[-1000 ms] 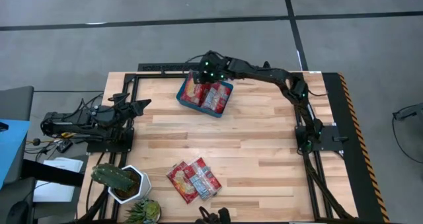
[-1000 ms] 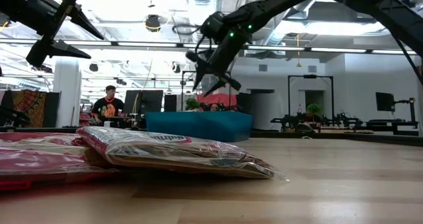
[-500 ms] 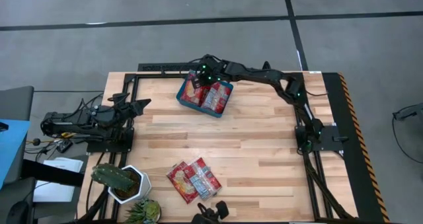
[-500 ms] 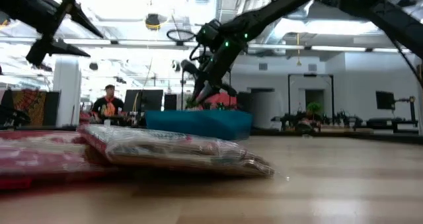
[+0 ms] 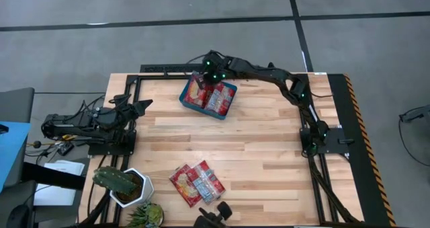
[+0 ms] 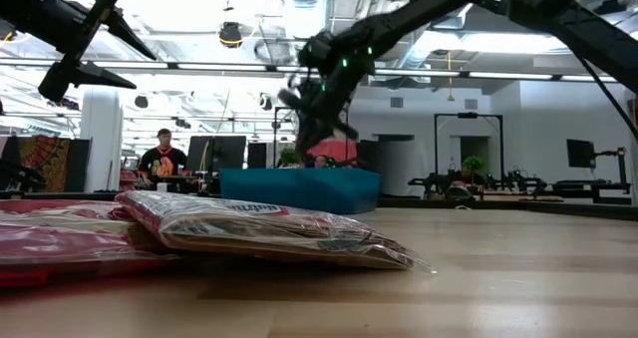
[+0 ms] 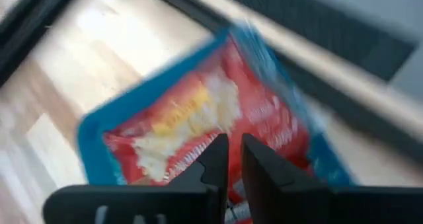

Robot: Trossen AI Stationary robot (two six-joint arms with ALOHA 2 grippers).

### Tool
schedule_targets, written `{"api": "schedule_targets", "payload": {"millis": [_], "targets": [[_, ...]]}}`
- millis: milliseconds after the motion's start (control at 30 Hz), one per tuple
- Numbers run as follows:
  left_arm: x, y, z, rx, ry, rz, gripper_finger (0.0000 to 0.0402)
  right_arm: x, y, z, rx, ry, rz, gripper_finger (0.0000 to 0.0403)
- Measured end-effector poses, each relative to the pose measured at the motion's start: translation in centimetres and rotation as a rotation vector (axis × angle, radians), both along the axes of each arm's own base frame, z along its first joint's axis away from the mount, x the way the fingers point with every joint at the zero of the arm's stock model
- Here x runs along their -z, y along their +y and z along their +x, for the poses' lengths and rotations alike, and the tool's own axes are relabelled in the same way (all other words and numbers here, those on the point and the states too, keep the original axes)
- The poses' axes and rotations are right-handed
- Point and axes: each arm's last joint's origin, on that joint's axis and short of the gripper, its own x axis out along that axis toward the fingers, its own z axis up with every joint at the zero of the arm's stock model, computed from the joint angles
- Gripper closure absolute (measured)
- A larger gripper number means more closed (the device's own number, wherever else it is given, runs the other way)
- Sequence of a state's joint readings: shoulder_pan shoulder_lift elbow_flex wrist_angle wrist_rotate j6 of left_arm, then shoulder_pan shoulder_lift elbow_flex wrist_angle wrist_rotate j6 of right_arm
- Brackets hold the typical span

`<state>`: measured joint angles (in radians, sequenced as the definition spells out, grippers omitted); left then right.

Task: Sort popcorn bags into baskets
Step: Put the red popcorn bag into the blue bin

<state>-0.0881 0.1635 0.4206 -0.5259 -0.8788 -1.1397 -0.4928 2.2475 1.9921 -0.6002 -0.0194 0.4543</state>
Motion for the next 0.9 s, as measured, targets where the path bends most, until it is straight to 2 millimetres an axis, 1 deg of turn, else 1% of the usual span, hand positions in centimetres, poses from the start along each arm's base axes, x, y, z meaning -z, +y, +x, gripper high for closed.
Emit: {"api": "schedule_targets", "payload": {"millis": [100,167,267,367,433,533,600,667,733,833,900], "targets": [[0.0,0.0,0.0,-0.001,-0.002,-0.002,0.0152,-2.8,0.3,0.4,-0.114,0.029,-0.168,0.0343],[0.0,0.0,0.0,-0.003,-0.012,-0.012,0.0152,-3.6,0.4,0.5,-0.183,0.08,-0.29,0.0351],[0.0,0.0,0.0,-0.006,-0.023,-0.022,0.0152,-3.7,0.2,0.4,-0.284,0.15,-0.393,0.037],[0.0,0.0,0.0,-0.013,-0.032,-0.028,0.0152,-3.7,-0.3,0.2,-0.337,0.186,-0.438,0.0392],[0.0,0.0,0.0,-0.026,-0.042,-0.034,0.0152,-3.6,-0.6,0.0,-0.363,0.21,-0.456,0.0396],[0.0,0.1,-0.1,-0.052,-0.061,-0.045,0.0152,-3.5,-0.8,-0.1,-0.378,0.217,-0.473,0.0386],[0.0,0.1,-0.1,-0.065,-0.071,-0.05,0.0152,-2.6,-1.1,0.4,-0.387,0.221,-0.477,0.038],[0.0,0.1,-0.1,-0.069,-0.076,-0.053,0.0152,-1.2,-1.4,0.0,-0.424,0.253,-0.403,0.0377],[0.0,0.1,-0.1,-0.074,-0.077,-0.053,0.0152,0.2,-1.8,0.4,-0.451,0.25,-0.387,0.038],[0.0,0.1,-0.1,-0.083,-0.08,-0.052,0.0152,1.5,-1.7,0.1,-0.487,0.305,-0.323,0.0389],[0.0,0.2,-0.2,-0.095,-0.081,-0.049,0.0152,1.8,-1.7,0.6,-0.49,0.285,-0.342,0.0391]]}}
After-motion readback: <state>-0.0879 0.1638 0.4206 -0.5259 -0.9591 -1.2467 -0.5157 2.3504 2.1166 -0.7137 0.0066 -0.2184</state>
